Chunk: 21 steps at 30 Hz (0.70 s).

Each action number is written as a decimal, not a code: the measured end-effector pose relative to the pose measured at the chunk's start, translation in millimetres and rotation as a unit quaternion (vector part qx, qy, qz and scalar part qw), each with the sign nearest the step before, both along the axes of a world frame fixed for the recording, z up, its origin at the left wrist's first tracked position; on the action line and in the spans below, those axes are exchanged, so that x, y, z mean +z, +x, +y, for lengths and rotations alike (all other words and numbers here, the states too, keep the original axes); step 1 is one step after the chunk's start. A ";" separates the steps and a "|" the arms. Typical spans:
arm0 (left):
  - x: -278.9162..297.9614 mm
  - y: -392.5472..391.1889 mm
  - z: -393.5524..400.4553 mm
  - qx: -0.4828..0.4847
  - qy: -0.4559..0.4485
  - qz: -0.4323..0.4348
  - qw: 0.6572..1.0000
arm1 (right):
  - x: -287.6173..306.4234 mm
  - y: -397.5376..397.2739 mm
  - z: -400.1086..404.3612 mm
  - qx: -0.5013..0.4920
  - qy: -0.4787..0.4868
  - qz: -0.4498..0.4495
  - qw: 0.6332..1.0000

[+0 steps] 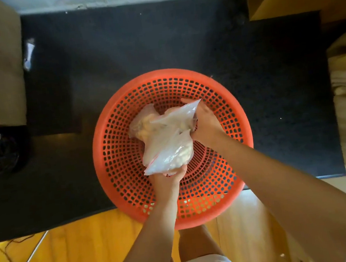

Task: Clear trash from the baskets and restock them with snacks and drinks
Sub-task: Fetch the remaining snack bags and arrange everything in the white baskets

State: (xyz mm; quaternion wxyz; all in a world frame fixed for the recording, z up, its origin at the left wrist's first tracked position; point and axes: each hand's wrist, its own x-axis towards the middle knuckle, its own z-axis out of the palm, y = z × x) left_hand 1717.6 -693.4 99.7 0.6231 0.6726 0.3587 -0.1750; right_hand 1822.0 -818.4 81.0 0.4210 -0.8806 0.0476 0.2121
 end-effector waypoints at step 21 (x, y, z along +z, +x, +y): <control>62.2 -6.5 49.0 -0.096 -0.147 0.054 0.983 | 100.0 -94.0 -18.5 -0.345 0.266 0.022 0.900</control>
